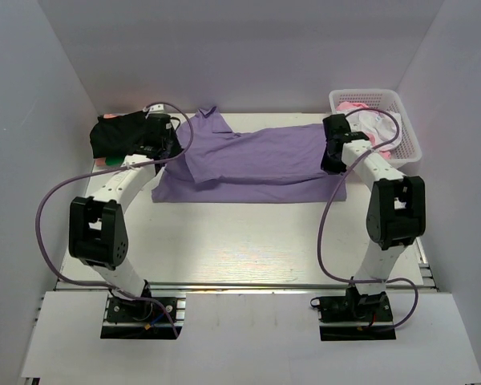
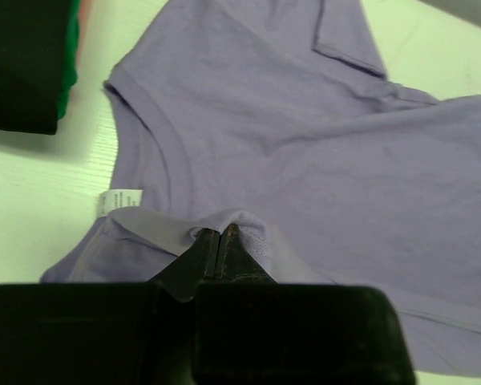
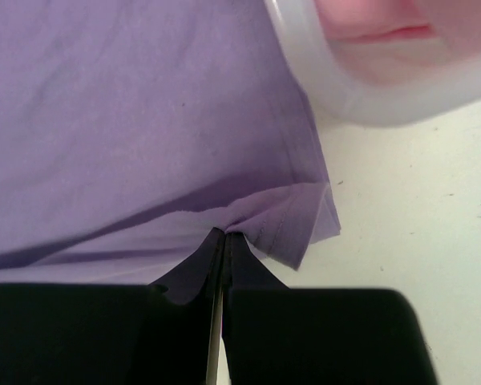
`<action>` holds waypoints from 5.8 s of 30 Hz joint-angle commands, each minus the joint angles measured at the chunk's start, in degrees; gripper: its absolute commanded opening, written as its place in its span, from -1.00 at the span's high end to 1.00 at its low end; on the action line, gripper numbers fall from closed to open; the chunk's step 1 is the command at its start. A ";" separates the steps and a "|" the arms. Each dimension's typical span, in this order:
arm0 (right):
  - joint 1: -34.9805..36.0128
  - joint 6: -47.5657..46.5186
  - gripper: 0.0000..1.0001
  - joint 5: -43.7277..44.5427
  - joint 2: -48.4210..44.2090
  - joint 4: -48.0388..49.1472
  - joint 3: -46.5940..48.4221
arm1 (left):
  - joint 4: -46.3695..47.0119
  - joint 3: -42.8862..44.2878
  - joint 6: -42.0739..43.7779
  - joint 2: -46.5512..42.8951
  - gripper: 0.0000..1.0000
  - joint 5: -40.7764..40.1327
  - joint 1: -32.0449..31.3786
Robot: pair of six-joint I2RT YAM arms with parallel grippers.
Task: Fold and stack the t-shirts
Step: Fold the flattened tshirt in 1/3 of the way, then grap the side of the flattened tshirt furthest away from the robot with both arms
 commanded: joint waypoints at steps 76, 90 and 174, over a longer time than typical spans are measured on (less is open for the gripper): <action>13.12 -5.44 -0.81 -26.80 -32.09 15.46 -35.80 | -18.00 -38.00 -13.36 -46.20 -0.99 17.65 4.21; 12.86 -6.32 -0.81 -20.03 -31.57 15.47 -33.15 | -5.86 -39.31 -9.83 -30.55 -0.72 21.53 3.15; 8.46 -6.76 -0.81 -3.68 -1.86 15.47 -2.84 | -13.93 36.78 21.80 36.24 -0.99 0.57 2.45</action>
